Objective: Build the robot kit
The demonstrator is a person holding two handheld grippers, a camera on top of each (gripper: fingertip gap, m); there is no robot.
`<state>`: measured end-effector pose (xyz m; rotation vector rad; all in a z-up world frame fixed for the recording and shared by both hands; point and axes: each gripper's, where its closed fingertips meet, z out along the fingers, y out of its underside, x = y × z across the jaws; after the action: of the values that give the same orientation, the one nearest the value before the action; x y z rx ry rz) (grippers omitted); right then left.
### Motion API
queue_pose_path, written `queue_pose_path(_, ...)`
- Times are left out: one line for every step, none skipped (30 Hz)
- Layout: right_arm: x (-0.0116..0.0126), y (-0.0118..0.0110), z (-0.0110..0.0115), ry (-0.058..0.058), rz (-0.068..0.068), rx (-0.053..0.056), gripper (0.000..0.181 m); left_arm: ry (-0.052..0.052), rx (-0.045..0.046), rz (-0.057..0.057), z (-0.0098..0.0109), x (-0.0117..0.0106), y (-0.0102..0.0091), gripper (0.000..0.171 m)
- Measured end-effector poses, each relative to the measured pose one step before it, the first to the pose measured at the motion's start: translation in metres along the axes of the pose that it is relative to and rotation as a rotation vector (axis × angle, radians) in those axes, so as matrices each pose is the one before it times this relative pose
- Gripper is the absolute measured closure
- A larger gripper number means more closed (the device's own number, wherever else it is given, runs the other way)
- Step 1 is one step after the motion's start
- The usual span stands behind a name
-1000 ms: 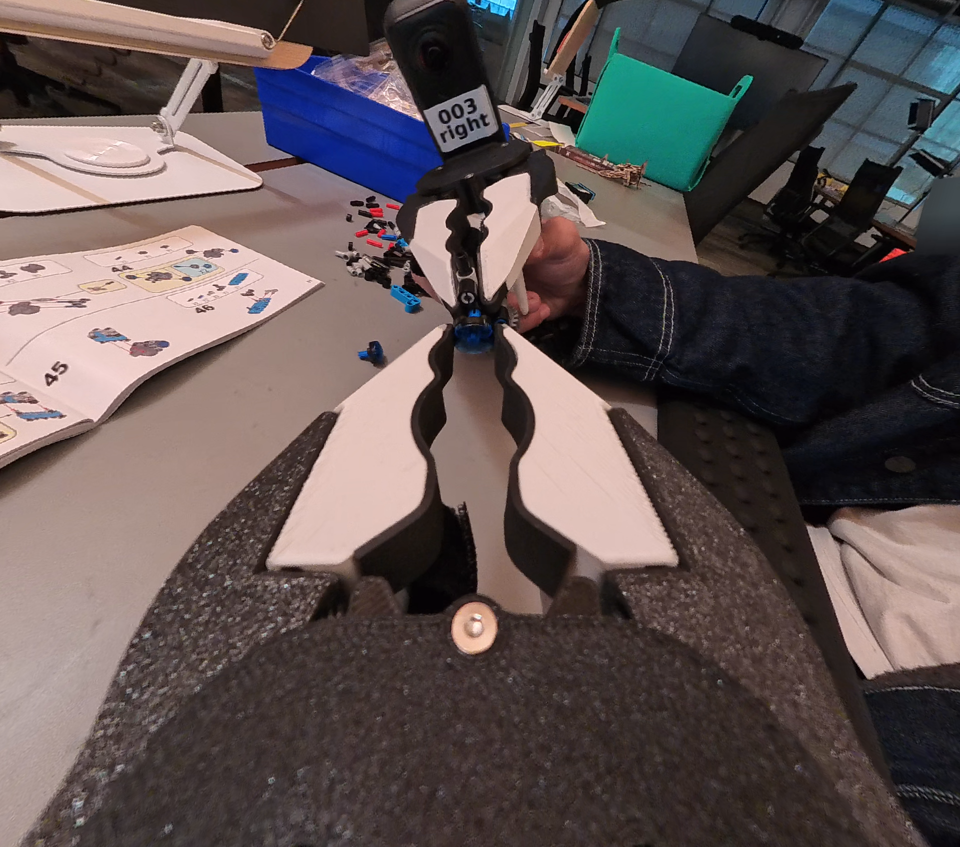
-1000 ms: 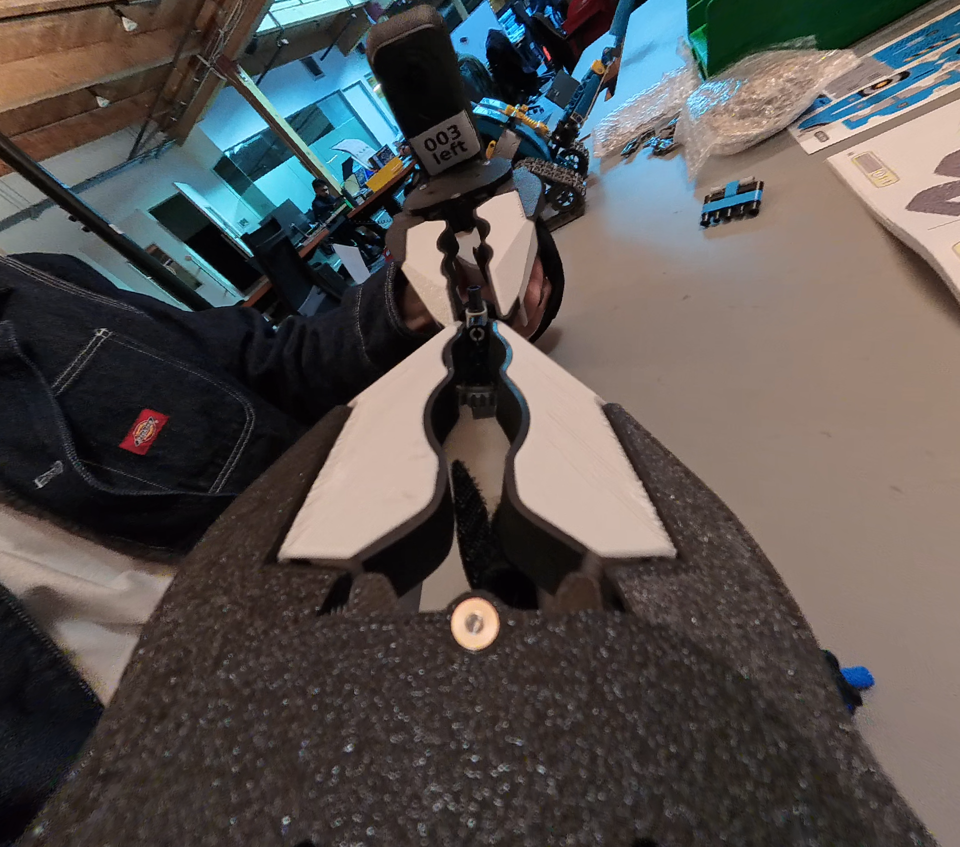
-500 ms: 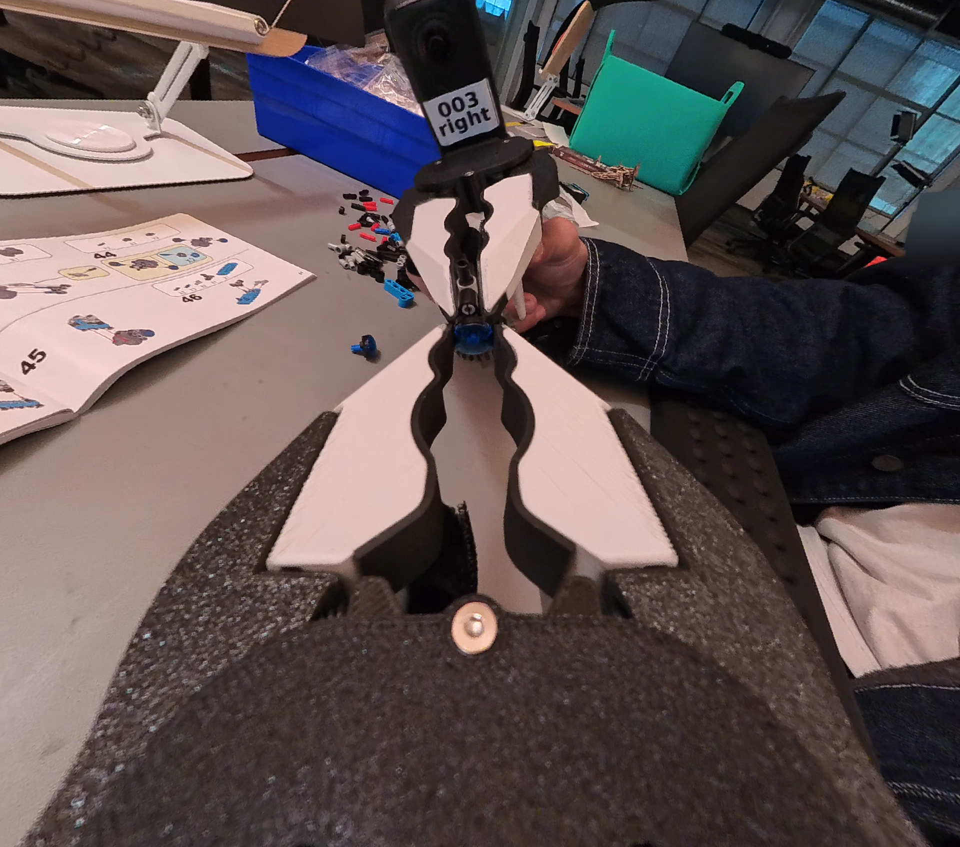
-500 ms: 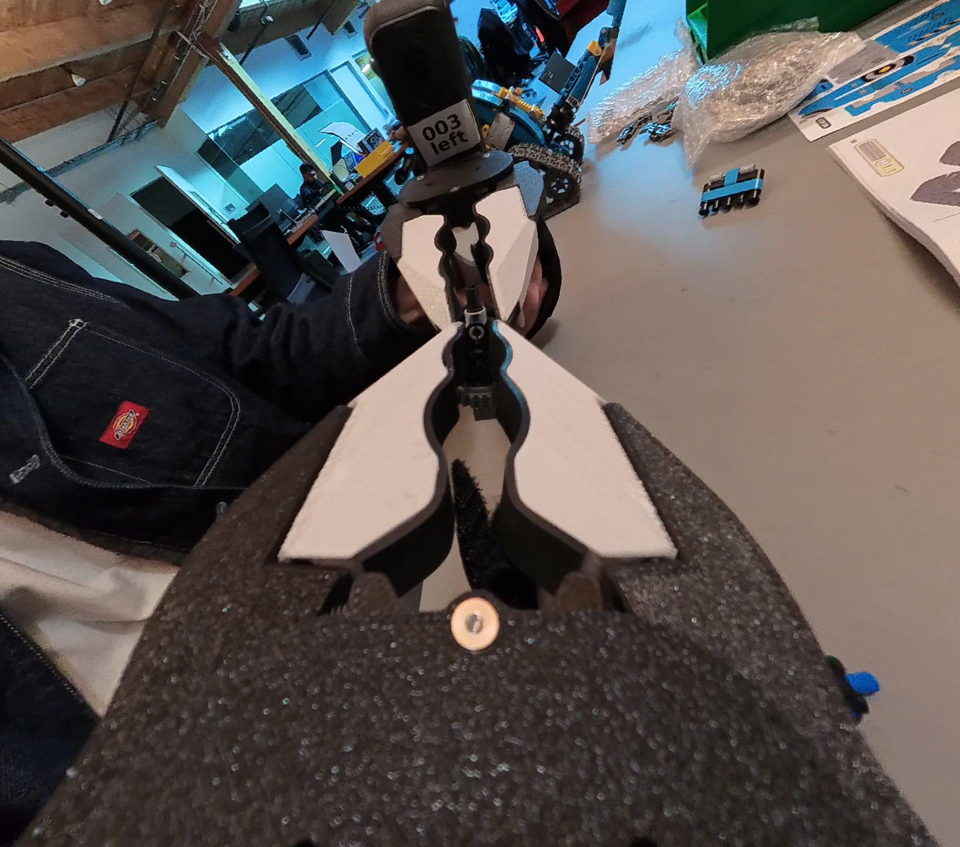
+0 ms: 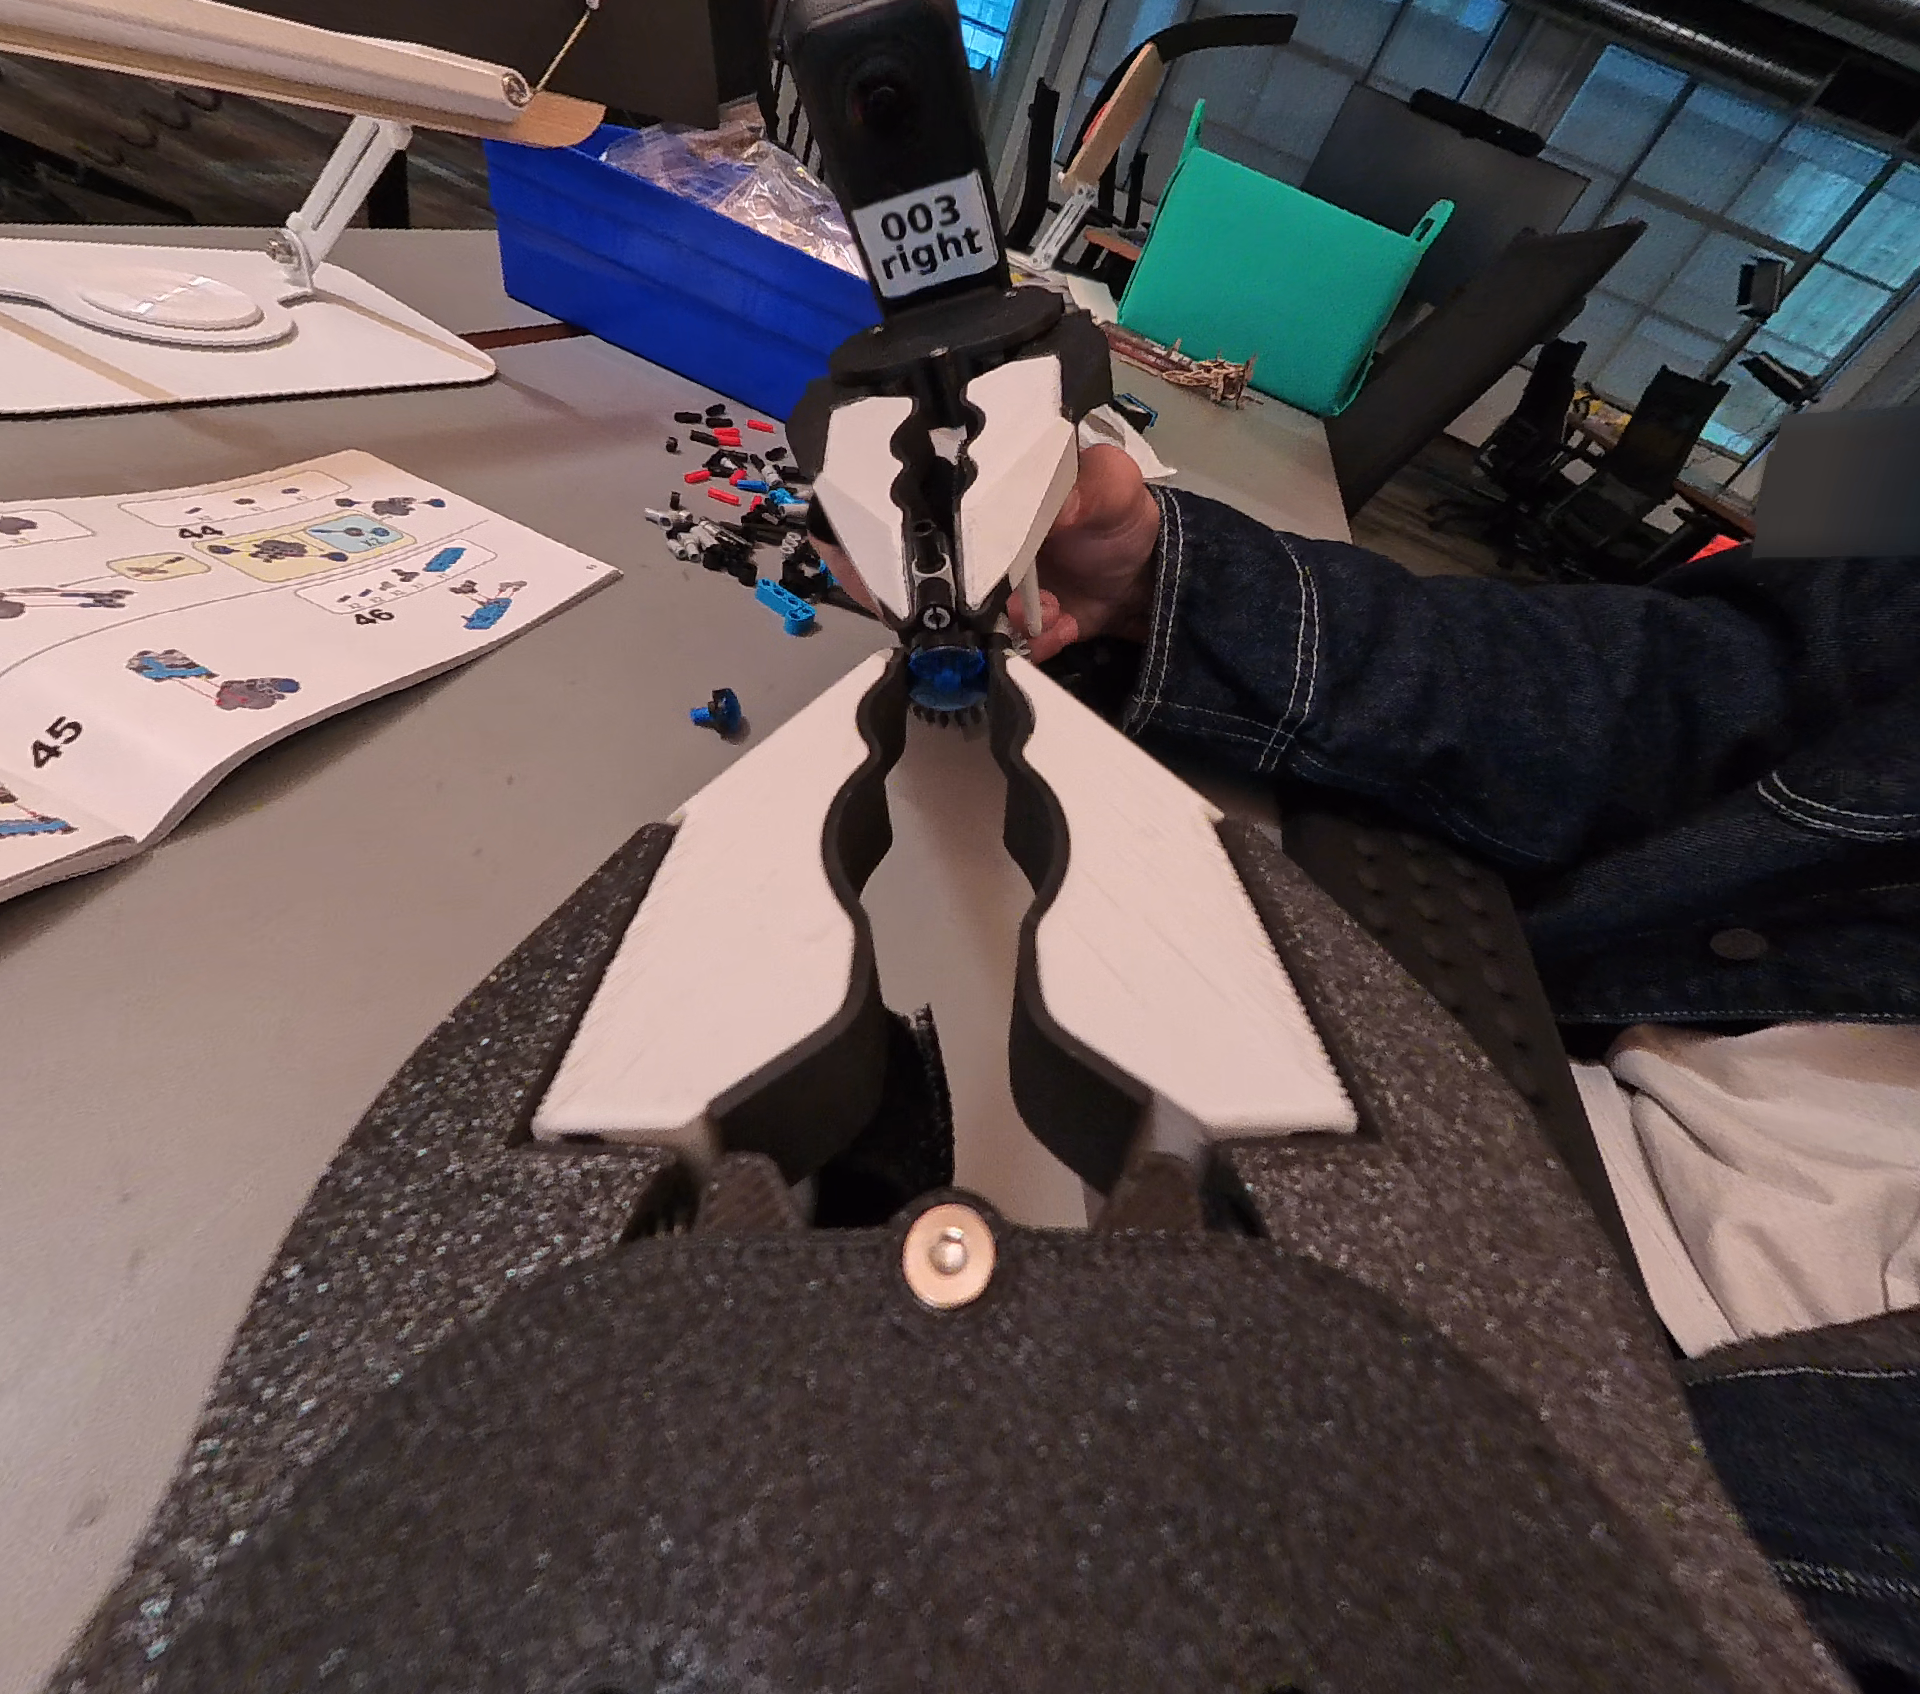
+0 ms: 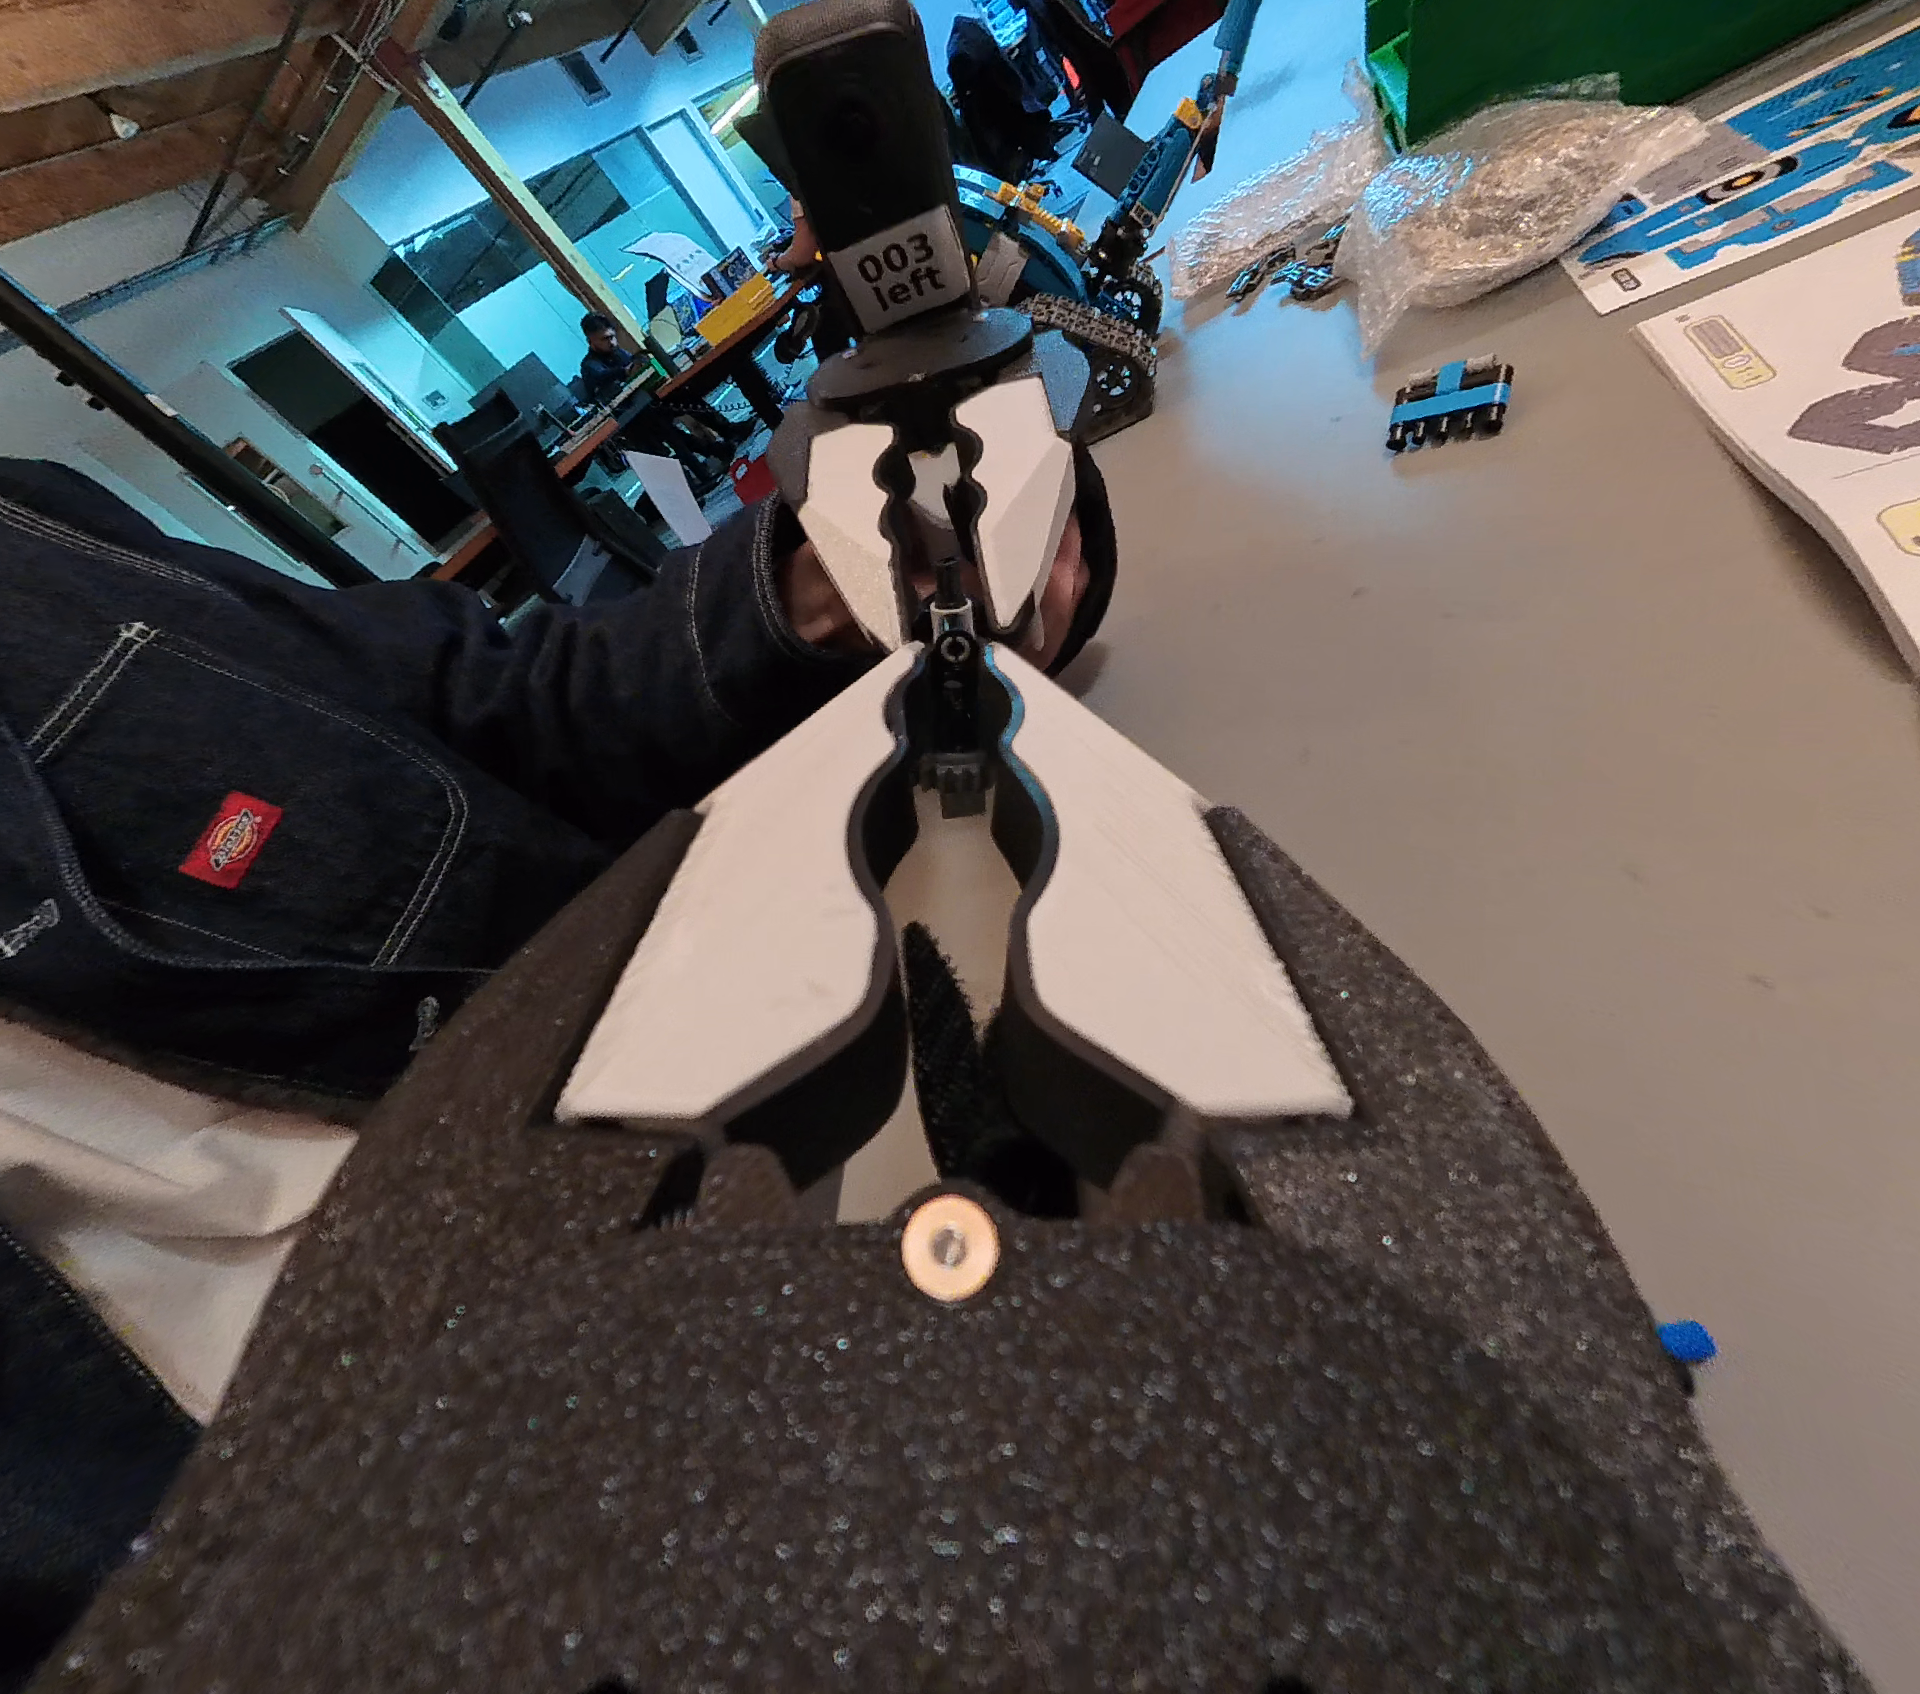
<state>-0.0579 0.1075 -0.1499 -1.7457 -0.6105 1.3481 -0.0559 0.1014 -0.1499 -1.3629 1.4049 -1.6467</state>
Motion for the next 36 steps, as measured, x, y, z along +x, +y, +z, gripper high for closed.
queue_pose_path(0.00115, 0.00163, -0.00033, 0.0083, -0.0018, -0.0133, 0.175, -0.0018, -0.00820, 0.0014, 0.00090, -0.00060, 0.00147, 0.157)
queue_pose_path(0.00074, 0.00042, 0.00002, 0.0050, -0.0041, -0.0011, 0.175, 0.0025, -0.00098, -0.0063, 0.00013, -0.00039, 0.00045, 0.157)
queue_pose_path(-0.00180, -0.00080, 0.00030, -0.0132, 0.0069, 0.0086, 0.175, 0.0116, 0.00732, -0.0031, -0.00048, 0.00151, -0.00159, 0.157)
queue_pose_path(-0.00279, -0.00162, 0.00012, -0.0139, 0.0003, 0.0080, 0.176, 0.0118, 0.01256, -0.0045, -0.00038, 0.00204, -0.00217, 0.157)
queue_pose_path(0.00023, -0.00160, -0.00023, 0.0104, -0.0114, 0.0022, 0.175, -0.0027, 0.00793, -0.0067, -0.00011, -0.00052, -0.00118, 0.157)
queue_pose_path(0.00309, -0.00220, -0.00032, 0.0297, -0.0197, 0.0056, 0.175, -0.0169, 0.00793, -0.0083, -0.00025, -0.00339, -0.00112, 0.157)
queue_pose_path(0.00215, -0.00353, -0.00028, 0.0226, -0.0203, 0.0188, 0.175, -0.0069, 0.01908, -0.0167, -0.00061, -0.00268, -0.00270, 0.157)
queue_pose_path(-0.00010, -0.00391, 0.00019, 0.0089, -0.0173, 0.0200, 0.175, 0.0054, 0.02405, -0.0234, -0.00119, -0.00097, -0.00377, 0.156)
queue_pose_path(0.00081, -0.00538, 0.00007, 0.0177, -0.0197, 0.0297, 0.175, -0.0013, 0.02716, -0.0160, -0.00189, -0.00144, -0.00468, 0.153)
queue_pose_path(0.00252, -0.00525, -0.00047, 0.0283, -0.0218, 0.0320, 0.175, -0.0066, 0.03799, -0.0141, -0.00216, -0.00156, -0.00614, 0.142)
queue_pose_path(-0.00025, -0.00210, 0.00007, 0.0032, 0.0017, 0.0116, 0.175, 0.0086, 0.02456, -0.0146, -0.00137, 0.00060, -0.00371, 0.142)
queue_pose_path(-0.00233, -0.00039, 0.00114, -0.0150, 0.0128, 0.0024, 0.175, 0.0147, -0.00213, -0.0071, -0.00013, 0.00165, 0.00042, 0.150)
queue_pose_path(-0.00051, 0.00047, 0.00216, -0.0018, 0.0080, 0.0000, 0.175, -0.0014, -0.00536, 0.0064, 0.00077, 0.00020, 0.00104, 0.152)
queue_pose_path(-0.00004, 0.00368, 0.00367, 0.0046, -0.0052, -0.0183, 0.175, -0.0059, 0.00045, 0.0096, 0.00124, 0.00022, 0.00007, 0.150)
queue_pose_path(-0.00119, 0.00307, 0.00384, -0.0010, -0.0062, -0.0155, 0.174, 0.0025, -0.00381, 0.0021, 0.00125, 0.00093, 0.00077, 0.150)
queue_pose_path(-0.00244, 0.00074, 0.00269, -0.0124, 0.0076, -0.0043, 0.174, 0.0132, -0.00413, -0.0048, 0.00018, 0.00170, 0.00072, 0.152)
queue_pose_path(-0.00049, -0.00232, 0.00065, -0.0046, 0.0089, 0.0155, 0.174, 0.0066, 0.00559, -0.0048, -0.00127, 0.00067, -0.00163, 0.152)
queue_pose_path(0.00006, -0.00054, 0.00080, 0.0014, -0.0031, 0.0043, 0.174, 0.0006, 0.00162, -0.0045, -0.00083, -0.00005, -0.00074, 0.153)
queue_pose_path(0.00047, 0.00053, 0.00026, 0.0086, -0.0214, -0.0022, 0.175, 0.0024, 0.00047, -0.0112, -0.00038, -0.00015, 0.00040, 0.153)
queue_pose_path(0.00015, 0.00091, -0.00014, 0.0120, -0.0372, -0.0067, 0.174, 0.0046, 0.00007, -0.0197, -0.00009, -0.00021, 0.00065, 0.153)
queue_pose_path(0.00011, 0.00035, -0.00023, 0.0161, -0.0398, -0.0078, 0.174, 0.0060, 0.00226, -0.0174, 0.00002, 0.00001, 0.00040, 0.153)
queue_pose_path(-0.00018, -0.00086, -0.00005, 0.0169, -0.0286, -0.0004, 0.174, 0.0047, 0.00612, -0.0120, -0.00025, 0.00016, -0.00063, 0.153)
queue_pose_path(0.00238, -0.00157, 0.00025, 0.0293, -0.0152, 0.0061, 0.174, -0.0076, 0.01024, -0.0096, -0.00077, -0.00209, -0.00150, 0.153)
queue_pose_path(0.00488, -0.00119, -0.00035, 0.0391, -0.0027, 0.0030, 0.172, -0.0139, 0.01163, -0.0096, -0.00148, -0.00344, -0.00185, 0.155)
queue_pose_path(0.00466, -0.00182, -0.00201, 0.0292, 0.0003, 0.0078, 0.166, -0.0109, 0.01624, -0.0129, -0.00236, -0.00329, -0.00285, 0.156)
queue_pose_path(0.00085, -0.00415, -0.00423, -0.0028, 0.0014, 0.0238, 0.161, -0.0104, 0.01577, -0.0130, -0.00313, -0.00329, -0.00312, 0.156)
queue_pose_path(0.00362, -0.00694, -0.00567, 0.0131, 0.0156, 0.0385, 0.160, -0.0117, 0.01214, -0.0120, -0.00315, -0.00336, -0.00256, 0.156)
queue_pose_path(0.00320, -0.00739, -0.00517, 0.0088, 0.0202, 0.0417, 0.157, -0.0086, 0.01998, -0.0108, -0.00250, -0.00253, -0.00327, 0.156)
queue_pose_path(0.00059, -0.00161, -0.00212, -0.0076, 0.0229, 0.0106, 0.156, 0.0085, 0.02977, -0.0106, -0.00193, 0.00058, -0.00489, 0.156)
queue_pose_path(-0.00067, 0.00556, 0.00165, -0.0149, 0.0173, -0.0295, 0.154, 0.0319, 0.02689, -0.0111, -0.00135, 0.00465, -0.00485, 0.156)
queue_pose_path(0.00078, 0.00764, 0.00477, -0.0021, 0.0123, -0.0346, 0.145, 0.0365, 0.02506, -0.0139, -0.00081, 0.00544, -0.00426, 0.156)
queue_pose_path(-0.00230, 0.00512, 0.00629, -0.0171, 0.0084, -0.0180, 0.139, 0.0277, 0.01630, -0.0140, -0.00005, 0.00393, -0.00205, 0.156)
queue_pose_path(-0.00338, 0.00238, 0.00616, -0.0161, -0.0006, -0.0074, 0.138, 0.0293, 0.00136, -0.0137, 0.00081, 0.00442, 0.00036, 0.156)
queue_pose_path(-0.00323, -0.00026, 0.00467, -0.0063, -0.0206, 0.0025, 0.138, 0.0154, -0.00353, -0.0039, 0.00117, 0.00278, 0.00117, 0.156)
queue_pose_path(-0.00188, -0.00152, 0.00282, 0.0076, -0.0271, 0.0061, 0.142, 0.0043, 0.00494, 0.0014, 0.00073, 0.00140, -0.00014, 0.156)
queue_pose_path(-0.00415, 0.00005, 0.00133, -0.0091, -0.0210, -0.0053, 0.151, 0.0045, 0.00226, -0.0050, 0.00034, 0.00072, 0.00021, 0.156)
